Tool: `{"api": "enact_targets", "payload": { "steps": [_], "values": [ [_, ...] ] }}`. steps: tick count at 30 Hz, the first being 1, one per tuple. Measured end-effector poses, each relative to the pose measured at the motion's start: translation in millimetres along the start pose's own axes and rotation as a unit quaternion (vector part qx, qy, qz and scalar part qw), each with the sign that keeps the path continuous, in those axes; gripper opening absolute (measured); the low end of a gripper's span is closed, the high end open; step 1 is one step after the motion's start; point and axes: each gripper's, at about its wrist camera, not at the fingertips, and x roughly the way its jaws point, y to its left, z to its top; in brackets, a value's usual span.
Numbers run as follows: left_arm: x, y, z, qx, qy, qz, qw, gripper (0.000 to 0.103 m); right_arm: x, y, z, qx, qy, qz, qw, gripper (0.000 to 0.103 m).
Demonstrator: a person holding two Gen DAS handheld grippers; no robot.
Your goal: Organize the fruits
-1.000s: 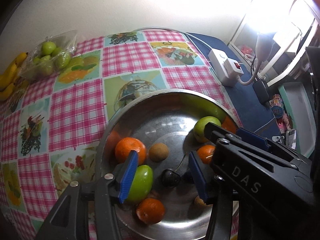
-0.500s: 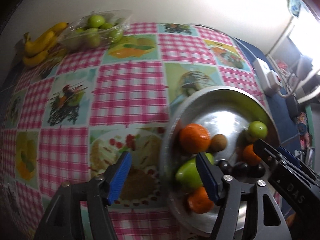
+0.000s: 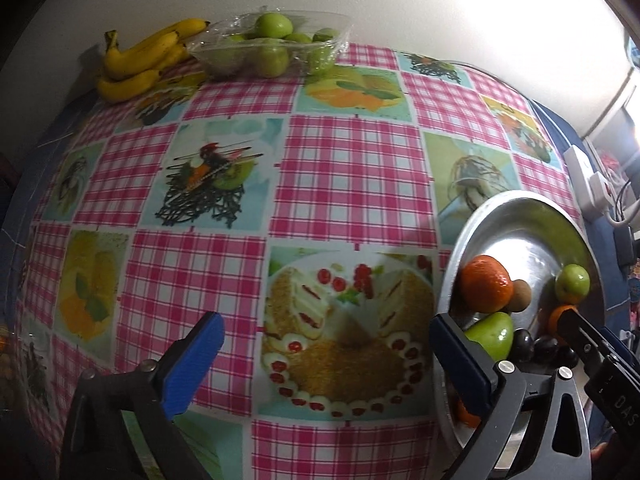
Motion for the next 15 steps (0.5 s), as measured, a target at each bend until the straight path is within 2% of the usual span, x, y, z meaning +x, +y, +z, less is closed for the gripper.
{"api": "enact_targets", "payload": {
  "steps": [1, 3, 15],
  "values": [
    [0.2, 2.6, -0.9, -0.002, 0.0, 0.003, 1.0, 0.103, 0.1, 0.0, -0.9, 0.0, -0.001, 0.0, 1.0, 0.097],
    [1.2, 6.5, -2.8, -0.006, 0.002, 0.007, 1.0, 0.103, -0.5, 0.1, -3.0, 0.0, -0.003, -0.001, 1.0, 0.099],
    [-19.1, 17.4, -16.0, 0.012, -0.035, 0.029, 0.9989, 0.103, -16.8, 12.0, -23.9, -0.013, -0.02, 0.007, 1.0, 0.101]
  ]
}}
